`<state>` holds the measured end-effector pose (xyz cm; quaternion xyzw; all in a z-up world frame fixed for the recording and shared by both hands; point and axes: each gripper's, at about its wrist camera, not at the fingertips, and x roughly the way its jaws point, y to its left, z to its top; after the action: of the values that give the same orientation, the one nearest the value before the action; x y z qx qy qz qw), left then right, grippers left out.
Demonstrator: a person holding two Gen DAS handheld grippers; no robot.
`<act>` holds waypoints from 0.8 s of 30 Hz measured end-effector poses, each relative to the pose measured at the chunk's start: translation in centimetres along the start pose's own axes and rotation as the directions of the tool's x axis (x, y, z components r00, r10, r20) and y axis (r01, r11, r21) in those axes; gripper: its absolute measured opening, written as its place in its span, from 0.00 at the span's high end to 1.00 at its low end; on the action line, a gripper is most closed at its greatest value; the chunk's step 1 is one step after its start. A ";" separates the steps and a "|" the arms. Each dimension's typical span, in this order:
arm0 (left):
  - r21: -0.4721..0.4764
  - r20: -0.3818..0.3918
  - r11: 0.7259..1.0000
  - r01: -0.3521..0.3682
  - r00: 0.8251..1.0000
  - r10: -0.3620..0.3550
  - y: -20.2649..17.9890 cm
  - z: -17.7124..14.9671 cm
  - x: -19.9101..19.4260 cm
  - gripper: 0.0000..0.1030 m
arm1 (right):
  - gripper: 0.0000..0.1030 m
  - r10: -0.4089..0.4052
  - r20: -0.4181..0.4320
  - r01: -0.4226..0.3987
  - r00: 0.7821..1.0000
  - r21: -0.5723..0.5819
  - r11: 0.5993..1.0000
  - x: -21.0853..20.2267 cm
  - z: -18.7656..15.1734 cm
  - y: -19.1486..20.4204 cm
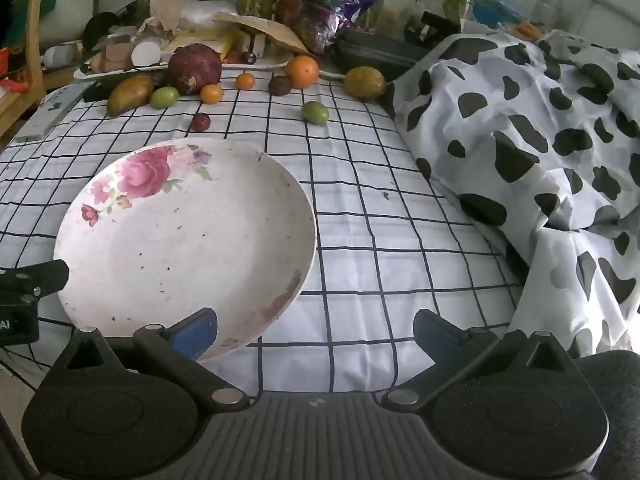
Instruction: Organize fruits
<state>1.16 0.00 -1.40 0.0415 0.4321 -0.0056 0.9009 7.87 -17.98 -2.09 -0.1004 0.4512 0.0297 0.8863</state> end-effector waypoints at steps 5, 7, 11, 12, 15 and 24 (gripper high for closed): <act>0.008 0.004 1.000 -0.001 1.000 0.001 0.0 -0.1 0.0 0.00 | 0.00 -0.002 -0.002 0.001 1.000 -0.011 1.000 -1.0 -1.8 -0.6; 0.007 0.004 1.000 -0.001 1.000 0.001 -0.1 -0.1 0.0 0.00 | 0.00 0.000 0.001 0.000 1.000 -0.012 1.000 -1.5 -2.8 -1.0; 0.007 0.003 1.000 -0.002 1.000 0.002 -0.2 -0.1 0.0 0.00 | 0.00 -0.002 0.001 0.002 1.000 -0.006 1.000 -2.1 -3.6 -1.3; 0.009 0.004 1.000 0.000 1.000 0.000 -0.1 -0.1 0.0 0.00 | 0.00 0.000 0.001 0.000 1.000 -0.004 1.000 -2.1 -3.6 -1.3; 0.016 0.005 1.000 -0.001 1.000 0.000 -0.1 -0.2 0.0 0.00 | 0.00 0.000 0.001 0.000 1.000 -0.004 1.000 -2.1 -3.6 -1.4; 0.025 0.005 1.000 -0.007 1.000 0.007 -0.3 -0.2 0.0 0.00 | 0.00 0.025 0.005 -0.025 1.000 0.003 1.000 -2.2 -3.7 -1.5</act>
<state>0.94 -0.31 -1.53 0.0545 0.4294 -0.0079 0.9014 3.91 -20.08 -2.22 -0.0931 0.4501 0.0404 0.8872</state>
